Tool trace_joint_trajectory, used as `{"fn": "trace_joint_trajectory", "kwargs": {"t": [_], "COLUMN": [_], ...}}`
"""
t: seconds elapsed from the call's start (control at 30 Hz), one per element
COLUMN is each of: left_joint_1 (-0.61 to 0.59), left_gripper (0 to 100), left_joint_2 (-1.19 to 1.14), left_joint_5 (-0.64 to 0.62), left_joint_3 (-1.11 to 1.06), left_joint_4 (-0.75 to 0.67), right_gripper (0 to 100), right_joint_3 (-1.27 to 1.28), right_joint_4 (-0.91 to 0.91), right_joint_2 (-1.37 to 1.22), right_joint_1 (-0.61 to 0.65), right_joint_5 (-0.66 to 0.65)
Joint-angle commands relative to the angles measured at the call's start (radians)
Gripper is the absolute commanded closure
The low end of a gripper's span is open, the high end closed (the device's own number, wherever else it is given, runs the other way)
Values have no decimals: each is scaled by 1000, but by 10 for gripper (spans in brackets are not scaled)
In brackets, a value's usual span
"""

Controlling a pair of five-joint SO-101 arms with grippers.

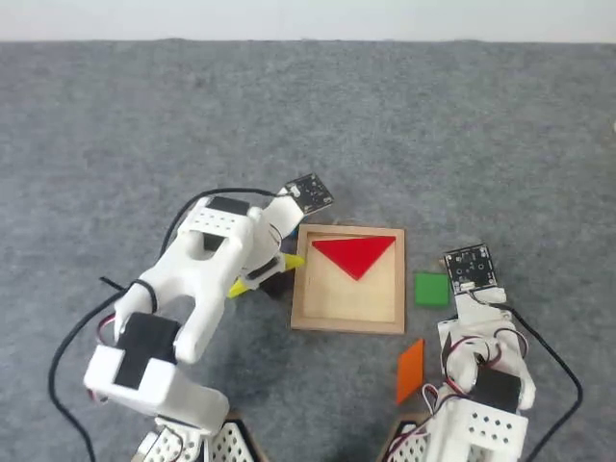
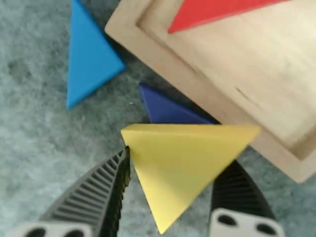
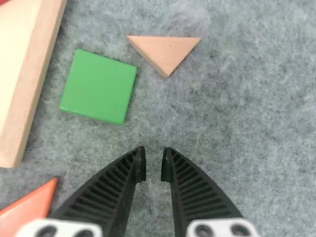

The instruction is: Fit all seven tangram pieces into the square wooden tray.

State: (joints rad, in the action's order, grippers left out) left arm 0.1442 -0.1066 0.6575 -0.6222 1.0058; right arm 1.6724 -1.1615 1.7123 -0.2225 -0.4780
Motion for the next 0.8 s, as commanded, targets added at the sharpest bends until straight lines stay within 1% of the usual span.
{"fn": "trace_joint_trajectory", "kwargs": {"t": [0.0,0.17,0.3,0.47,0.57,0.7,0.77], "left_joint_1": [6,-3,-23,-97,-137,-157,-158], "left_gripper": [782,840,899,987,987,987,987], "left_joint_2": [0,0,0,0,-8,-2,9], "left_joint_5": [2,2,14,23,25,55,55], "left_joint_3": [44,59,136,243,286,288,309], "left_joint_4": [0,11,124,230,258,265,302], "right_gripper": [933,933,933,933,933,933,933], "right_joint_3": [15,15,15,15,15,15,15], "right_joint_4": [1,1,1,1,1,1,1], "right_joint_2": [10,10,10,10,10,10,10], "right_joint_1": [-5,-5,-5,-5,-5,-5,-5], "right_joint_5": [-6,-6,-5,-5,-5,-5,-5]}}
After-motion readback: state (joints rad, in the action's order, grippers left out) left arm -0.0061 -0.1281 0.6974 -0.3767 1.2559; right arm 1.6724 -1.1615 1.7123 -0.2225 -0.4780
